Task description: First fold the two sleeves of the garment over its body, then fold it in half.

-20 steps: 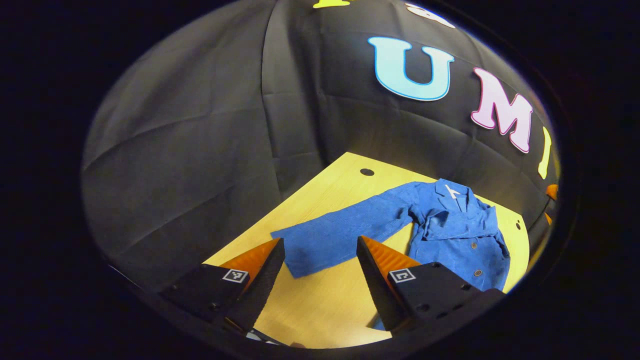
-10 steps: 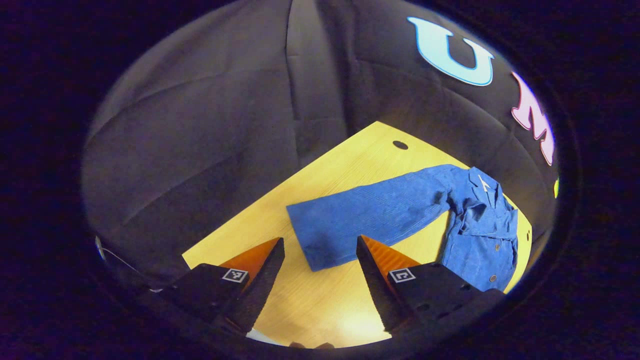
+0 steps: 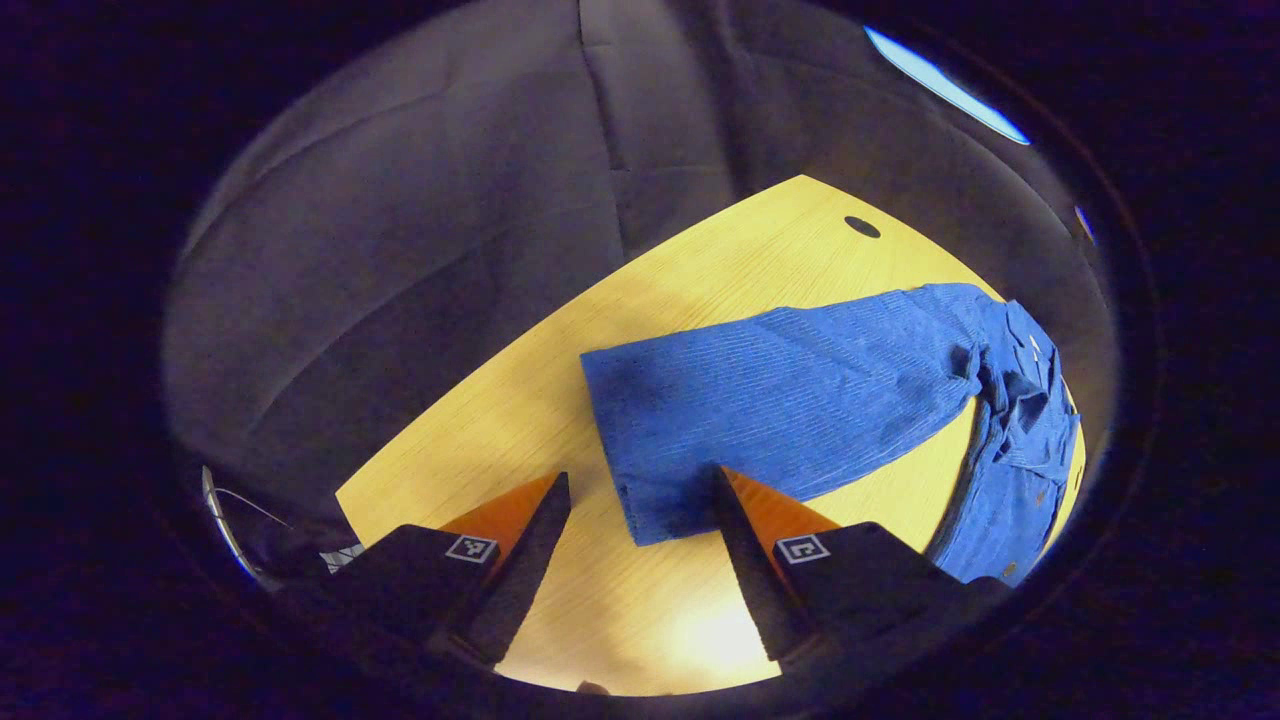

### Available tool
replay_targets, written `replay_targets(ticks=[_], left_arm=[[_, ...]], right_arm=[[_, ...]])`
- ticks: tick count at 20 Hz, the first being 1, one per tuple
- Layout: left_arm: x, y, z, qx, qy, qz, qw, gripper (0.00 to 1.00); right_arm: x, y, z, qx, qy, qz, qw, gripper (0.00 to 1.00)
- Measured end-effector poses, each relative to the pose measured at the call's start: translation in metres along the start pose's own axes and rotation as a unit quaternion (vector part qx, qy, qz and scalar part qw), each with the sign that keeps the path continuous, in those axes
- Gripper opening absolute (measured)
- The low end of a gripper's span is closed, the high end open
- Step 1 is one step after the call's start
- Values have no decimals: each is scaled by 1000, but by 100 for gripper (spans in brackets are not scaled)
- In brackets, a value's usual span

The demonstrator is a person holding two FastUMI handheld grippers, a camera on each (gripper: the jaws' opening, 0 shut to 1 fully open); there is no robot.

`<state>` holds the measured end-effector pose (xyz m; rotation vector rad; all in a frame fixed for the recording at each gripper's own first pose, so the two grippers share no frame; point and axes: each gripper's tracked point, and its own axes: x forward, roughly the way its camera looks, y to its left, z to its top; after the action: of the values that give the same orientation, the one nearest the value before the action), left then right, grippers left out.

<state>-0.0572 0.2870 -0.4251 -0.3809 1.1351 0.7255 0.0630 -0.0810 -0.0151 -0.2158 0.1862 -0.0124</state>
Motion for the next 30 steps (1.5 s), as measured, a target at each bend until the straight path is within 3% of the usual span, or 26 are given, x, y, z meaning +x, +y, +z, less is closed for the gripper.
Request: replay_targets(ticks=[1,2,5,7,10,13,15,19,20,21,23,25,30], left_arm=[[-2,-6,3,4,-1,-5,1000,80],[-2,-10,4,6,2,-4,1000,63],[-3,-18,9,0,4,-21,1000,41],[4,-23,15,-16,-2,-31,999,14],[5,-28,19,-19,-7,-59,998,0],[-4,-32,30,-29,-18,-61,998,0],[-24,-53,46,-41,-46,-84,995,0],[-75,-124,82,-6,-113,-144,983,0],[-88,-150,86,7,-124,-162,979,0],[-101,-176,89,21,-135,-181,974,0],[-123,-234,94,53,-152,-219,962,0],[-146,-301,87,82,-159,-272,946,0],[-184,-472,27,167,-136,-373,902,0]], right_arm=[[1,4,2,-7,-6,3,1000,96],[1,7,0,-13,-6,6,1000,96],[2,13,-8,-7,9,17,1000,99],[4,11,-11,9,16,16,1000,96],[9,4,-20,21,28,10,999,96],[12,-3,-25,19,25,6,999,96],[18,-10,-37,27,39,1,999,99],[23,-26,-50,48,47,-4,998,96],[25,-31,-58,43,53,-3,998,99],[26,-36,-65,41,62,-1,997,96],[29,-48,-76,49,78,-1,996,100],[32,-63,-85,61,84,-2,995,96],[35,-109,-111,61,102,-19,993,99]])
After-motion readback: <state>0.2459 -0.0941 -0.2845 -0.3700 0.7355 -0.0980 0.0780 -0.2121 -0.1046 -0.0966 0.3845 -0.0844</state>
